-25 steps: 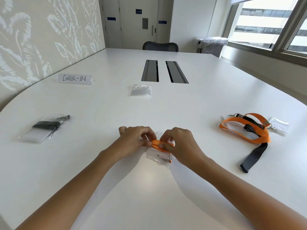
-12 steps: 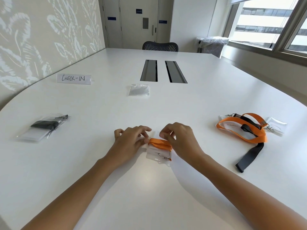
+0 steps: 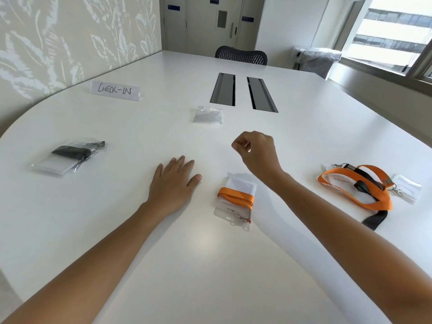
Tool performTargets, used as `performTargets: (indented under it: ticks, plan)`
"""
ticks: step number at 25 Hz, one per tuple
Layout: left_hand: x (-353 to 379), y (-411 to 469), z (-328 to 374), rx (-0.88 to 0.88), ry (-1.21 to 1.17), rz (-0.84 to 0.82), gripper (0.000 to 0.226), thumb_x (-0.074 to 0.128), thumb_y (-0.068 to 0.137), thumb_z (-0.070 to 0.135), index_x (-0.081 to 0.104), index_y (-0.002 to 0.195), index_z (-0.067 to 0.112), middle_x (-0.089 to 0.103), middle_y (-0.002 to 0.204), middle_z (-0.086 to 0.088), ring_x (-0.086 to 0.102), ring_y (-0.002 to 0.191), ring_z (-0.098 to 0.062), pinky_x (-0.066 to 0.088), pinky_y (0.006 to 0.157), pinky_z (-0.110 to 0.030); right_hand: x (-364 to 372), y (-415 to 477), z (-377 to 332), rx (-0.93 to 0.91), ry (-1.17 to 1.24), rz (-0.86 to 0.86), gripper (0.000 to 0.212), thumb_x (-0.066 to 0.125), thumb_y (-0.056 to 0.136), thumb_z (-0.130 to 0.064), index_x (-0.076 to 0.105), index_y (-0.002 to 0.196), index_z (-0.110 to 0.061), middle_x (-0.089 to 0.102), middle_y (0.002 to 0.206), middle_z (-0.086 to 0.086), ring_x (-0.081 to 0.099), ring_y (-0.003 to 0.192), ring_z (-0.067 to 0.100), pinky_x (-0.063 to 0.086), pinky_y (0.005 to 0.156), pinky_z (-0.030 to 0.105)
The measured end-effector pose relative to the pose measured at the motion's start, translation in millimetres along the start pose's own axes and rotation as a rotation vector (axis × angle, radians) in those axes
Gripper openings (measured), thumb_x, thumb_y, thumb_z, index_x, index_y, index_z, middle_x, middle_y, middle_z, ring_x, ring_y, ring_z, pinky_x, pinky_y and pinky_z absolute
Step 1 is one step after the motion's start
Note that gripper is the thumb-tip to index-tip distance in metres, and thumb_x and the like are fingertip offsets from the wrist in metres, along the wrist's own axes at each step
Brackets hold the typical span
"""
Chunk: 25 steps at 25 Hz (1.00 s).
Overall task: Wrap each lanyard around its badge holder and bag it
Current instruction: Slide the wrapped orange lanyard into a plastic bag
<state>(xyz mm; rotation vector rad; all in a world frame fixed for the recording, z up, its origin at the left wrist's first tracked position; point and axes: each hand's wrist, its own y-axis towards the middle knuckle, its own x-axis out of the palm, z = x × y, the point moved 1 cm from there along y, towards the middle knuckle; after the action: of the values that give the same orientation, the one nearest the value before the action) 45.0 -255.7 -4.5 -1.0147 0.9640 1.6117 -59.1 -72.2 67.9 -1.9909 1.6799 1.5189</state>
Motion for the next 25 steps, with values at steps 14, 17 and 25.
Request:
performTargets:
  ticks: [14,17,25]
  plan:
    - [4,31,-36,0.081,0.14,0.014,0.061,0.017,0.1,0.048,0.006,0.154,0.021,0.001,0.163,0.001,0.0,0.149,-0.017,-0.001,0.12,-0.042,123,177,23,0.125,-0.393,-0.128,0.026,0.046,0.089,0.0,0.071,0.095,-0.006,0.067,0.103,0.019,0.062,0.096,0.038,0.052,0.077,0.038]
    - [-2,26,-20,0.096,0.114,0.066,0.061,0.016,0.101,0.046,0.005,0.154,0.019,-0.001,0.162,-0.001,-0.002,0.149,-0.018,-0.003,0.12,-0.043,123,215,28,0.096,-0.417,-0.108,0.025,0.047,0.092,0.0,0.07,0.101,-0.006,0.066,0.11,0.018,0.061,0.101,0.037,0.052,0.078,0.039]
    - [2,29,-29,0.115,0.107,0.058,0.061,0.015,0.101,0.044,0.006,0.154,0.016,0.0,0.162,-0.004,-0.003,0.149,-0.021,-0.004,0.12,-0.045,165,261,50,0.153,-0.487,-0.279,0.042,0.046,0.096,0.001,0.055,0.135,-0.013,0.051,0.141,0.011,0.05,0.128,0.03,0.046,0.1,0.036]
